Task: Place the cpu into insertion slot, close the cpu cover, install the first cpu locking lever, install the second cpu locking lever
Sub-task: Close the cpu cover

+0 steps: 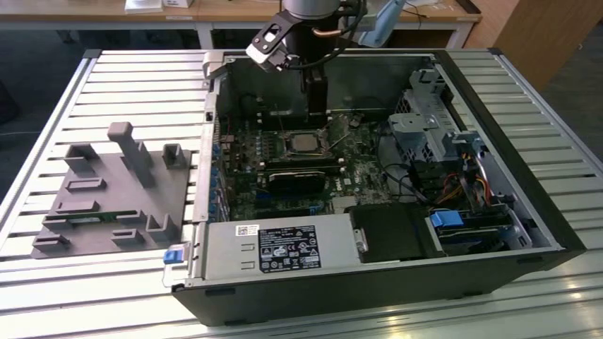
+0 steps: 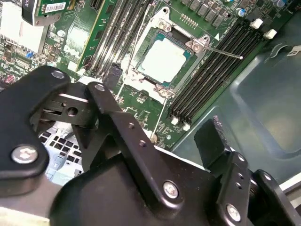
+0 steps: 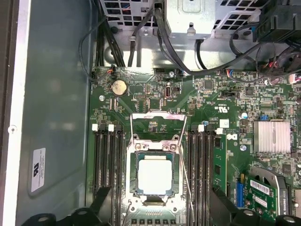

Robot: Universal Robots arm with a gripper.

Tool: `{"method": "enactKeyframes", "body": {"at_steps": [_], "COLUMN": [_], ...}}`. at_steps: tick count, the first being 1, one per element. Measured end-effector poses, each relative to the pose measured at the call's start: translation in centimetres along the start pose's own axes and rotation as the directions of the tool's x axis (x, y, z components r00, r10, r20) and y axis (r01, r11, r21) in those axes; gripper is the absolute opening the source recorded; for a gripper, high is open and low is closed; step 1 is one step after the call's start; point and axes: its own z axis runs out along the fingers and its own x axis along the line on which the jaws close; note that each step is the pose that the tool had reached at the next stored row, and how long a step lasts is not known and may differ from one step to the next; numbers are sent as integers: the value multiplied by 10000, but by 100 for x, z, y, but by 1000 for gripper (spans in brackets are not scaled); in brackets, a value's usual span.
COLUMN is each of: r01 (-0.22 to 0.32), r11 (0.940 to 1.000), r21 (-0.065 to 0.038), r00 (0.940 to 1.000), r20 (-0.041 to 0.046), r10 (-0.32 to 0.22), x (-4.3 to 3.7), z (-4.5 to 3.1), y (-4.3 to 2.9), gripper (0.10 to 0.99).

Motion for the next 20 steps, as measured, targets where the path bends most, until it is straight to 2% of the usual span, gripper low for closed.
{"method": "enactKeyframes", "body": {"at_steps": [2,3,6,8,9,11,12,14,15,17,18,20], "r01": [0,0,0,0,0,0,0,0,0,0,0,0], "r11": [10000,10000,10000,10000,10000,10000,10000,10000,10000,10000,10000,10000], "r21": [0,0,0,0,0,0,0,0,0,0,0,0], "r00": [10000,10000,10000,10000,10000,10000,10000,10000,10000,10000,10000,10000], "r20": [1,0,0,0,0,0,0,0,0,0,0,0], "r10": [0,0,0,0,0,0,0,0,0,0,0,0], "x": [0,0,0,0,0,0,0,0,0,0,0,-1], "z": [-4,-6,-12,-16,-18,-22,-24,-28,-30,-34,-36,-40], "y": [0,0,1,1,1,2,2,2,2,2,3,3], "gripper": [890,824,804,686,686,569,569,451,451,333,333,216]}}
